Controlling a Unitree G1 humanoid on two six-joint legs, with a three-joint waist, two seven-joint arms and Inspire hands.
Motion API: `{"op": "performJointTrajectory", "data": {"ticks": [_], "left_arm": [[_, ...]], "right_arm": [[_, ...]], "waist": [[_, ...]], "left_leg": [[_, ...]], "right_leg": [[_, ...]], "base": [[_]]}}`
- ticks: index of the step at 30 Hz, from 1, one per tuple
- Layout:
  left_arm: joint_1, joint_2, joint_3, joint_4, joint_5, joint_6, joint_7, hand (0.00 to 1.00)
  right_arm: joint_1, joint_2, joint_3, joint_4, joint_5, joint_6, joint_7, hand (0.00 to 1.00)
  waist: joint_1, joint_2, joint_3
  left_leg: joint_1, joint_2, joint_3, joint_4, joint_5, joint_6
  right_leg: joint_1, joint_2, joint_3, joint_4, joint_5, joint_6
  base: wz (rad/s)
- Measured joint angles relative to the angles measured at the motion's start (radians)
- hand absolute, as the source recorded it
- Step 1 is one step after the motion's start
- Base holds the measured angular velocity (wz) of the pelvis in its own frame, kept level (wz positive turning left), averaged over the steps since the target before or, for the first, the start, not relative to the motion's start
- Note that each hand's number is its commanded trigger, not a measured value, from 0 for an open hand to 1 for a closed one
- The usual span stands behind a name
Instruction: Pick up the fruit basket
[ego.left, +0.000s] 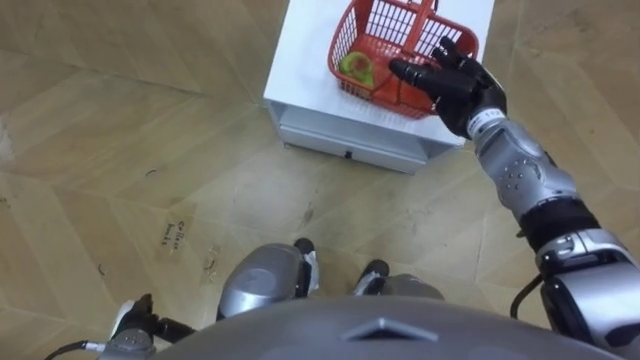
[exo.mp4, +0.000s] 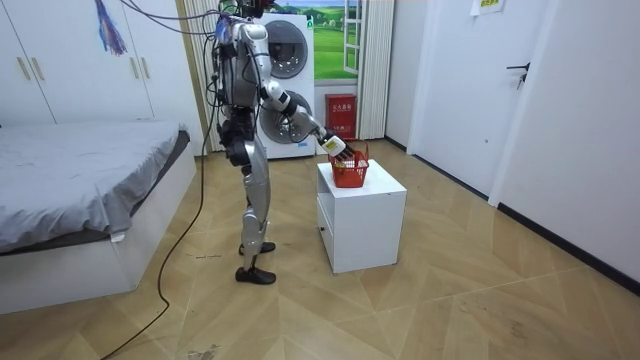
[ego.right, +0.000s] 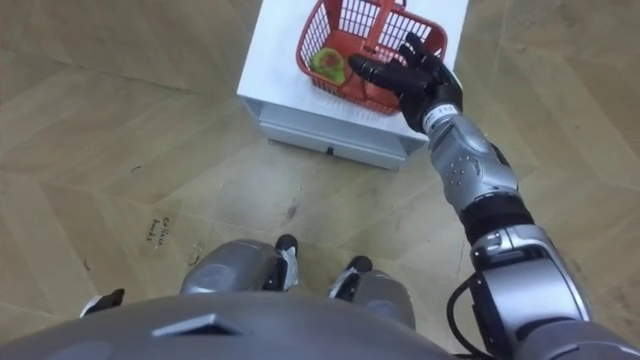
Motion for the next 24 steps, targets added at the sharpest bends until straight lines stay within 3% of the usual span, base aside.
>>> {"op": "performJointTrajectory", "data": {"ticks": [10, 17, 24], "left_arm": [[0.006, 0.000, 0.011, 0.000, -0.006, -0.019, 0.000, 0.00], [0.010, -0.006, 0.029, 0.001, -0.006, -0.021, 0.001, 0.00], [0.010, -0.021, 0.085, -0.005, -0.009, -0.017, 0.026, 0.00]], "right_arm": [[0.027, -0.001, -0.011, -0.015, -0.052, -0.005, 0.007, 0.00], [0.126, -0.004, -0.043, -0.132, -0.123, -0.007, 0.007, 0.00], [0.225, -0.020, -0.109, -0.231, -0.164, -0.008, -0.020, 0.00]], "waist": [[-0.038, -0.005, -0.0001], [-0.060, -0.030, -0.0033], [-0.106, -0.030, -0.0028]], "left_leg": [[0.015, 0.003, 0.007, -0.015, 0.000, 0.000], [0.051, 0.010, 0.022, -0.042, 0.001, -0.001], [0.122, 0.014, 0.039, -0.082, 0.000, -0.002]], "right_leg": [[0.017, 0.006, 0.003, -0.013, 0.004, -0.001], [0.039, 0.015, 0.009, -0.047, 0.009, -0.001], [0.105, 0.030, 0.044, -0.094, 0.017, 0.006]], "base": [[-0.02], [-0.07], [-0.08]]}}
